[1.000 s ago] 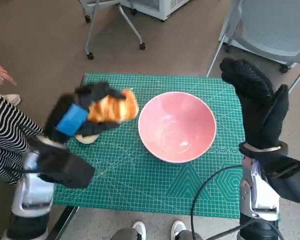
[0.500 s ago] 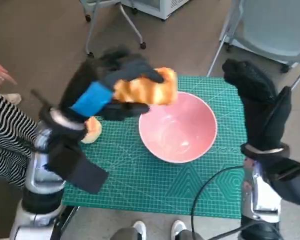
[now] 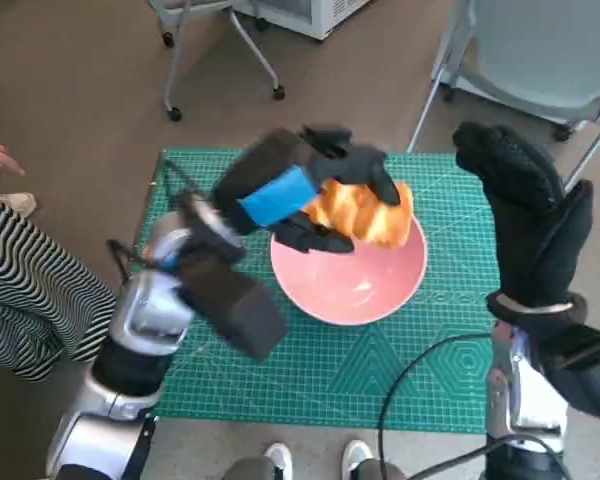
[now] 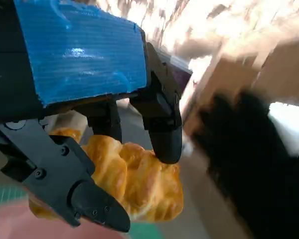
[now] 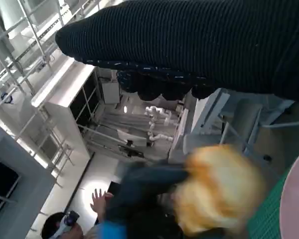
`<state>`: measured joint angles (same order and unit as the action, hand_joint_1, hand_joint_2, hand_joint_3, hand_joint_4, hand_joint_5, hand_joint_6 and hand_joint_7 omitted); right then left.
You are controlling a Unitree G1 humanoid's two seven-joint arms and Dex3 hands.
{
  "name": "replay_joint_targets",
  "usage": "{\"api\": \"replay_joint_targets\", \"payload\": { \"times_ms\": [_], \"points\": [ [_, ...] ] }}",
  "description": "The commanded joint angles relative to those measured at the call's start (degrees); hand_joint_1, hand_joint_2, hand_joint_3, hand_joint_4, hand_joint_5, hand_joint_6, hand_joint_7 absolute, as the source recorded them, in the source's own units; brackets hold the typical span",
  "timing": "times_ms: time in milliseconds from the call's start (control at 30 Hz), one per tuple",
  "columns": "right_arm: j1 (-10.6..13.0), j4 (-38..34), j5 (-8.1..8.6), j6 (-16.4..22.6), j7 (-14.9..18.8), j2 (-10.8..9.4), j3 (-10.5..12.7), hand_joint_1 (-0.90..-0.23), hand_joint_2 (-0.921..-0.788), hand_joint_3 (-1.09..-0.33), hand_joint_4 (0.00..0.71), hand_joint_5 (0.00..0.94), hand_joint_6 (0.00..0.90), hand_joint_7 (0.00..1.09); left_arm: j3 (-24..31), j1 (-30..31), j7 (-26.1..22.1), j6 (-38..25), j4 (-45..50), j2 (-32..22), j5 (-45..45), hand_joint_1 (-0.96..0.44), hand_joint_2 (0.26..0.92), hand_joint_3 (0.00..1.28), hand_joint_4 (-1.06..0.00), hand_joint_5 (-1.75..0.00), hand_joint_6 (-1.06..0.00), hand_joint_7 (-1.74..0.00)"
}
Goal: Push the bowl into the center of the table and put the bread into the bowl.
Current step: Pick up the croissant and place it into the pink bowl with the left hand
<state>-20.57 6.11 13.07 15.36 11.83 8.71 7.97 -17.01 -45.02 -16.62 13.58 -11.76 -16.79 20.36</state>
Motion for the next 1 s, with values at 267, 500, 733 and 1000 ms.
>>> {"api": "replay_joint_targets", "payload": {
  "times_ms": [267,500,733,1000],
  "points": [
    [1.83,0.24,-1.8,0.34,-1.27,-0.2,0.06,-0.724,-0.921,-0.685,0.247,0.001,0.136,0.55,-5.29,-8.18,2.77,11.96,-25.72,3.03,5.64,0.0,0.918,0.04,-0.77,-1.02,-0.61,-1.23],
    [1.87,0.66,-2.2,0.16,-1.57,-0.38,-0.04,-0.721,-0.921,-0.686,0.246,0.0,0.135,0.55,-7.03,-9.41,-8.1,11.42,-29.89,1.53,3.95,-0.12,0.899,0.1,-0.32,-0.49,-0.28,-0.67],
    [1.96,0.83,-2.16,0.27,-1.45,-0.27,0.03,-0.719,-0.921,-0.687,0.246,0.0,0.134,0.55,-5.49,-9.1,-16.92,7.86,-26.44,-0.13,1.33,-0.37,0.883,0.01,-0.03,-0.03,-0.12,-0.11],
    [1.81,0.27,-1.97,0.5,-1.11,-0.13,0.05,-0.723,-0.921,-0.687,0.245,0.0,0.133,0.55,-1.36,-4.64,-14.03,12.83,-19.53,-3.91,-0.76,-0.5,0.889,0.0,0.0,0.0,-0.12,-0.07]
  ]
}}
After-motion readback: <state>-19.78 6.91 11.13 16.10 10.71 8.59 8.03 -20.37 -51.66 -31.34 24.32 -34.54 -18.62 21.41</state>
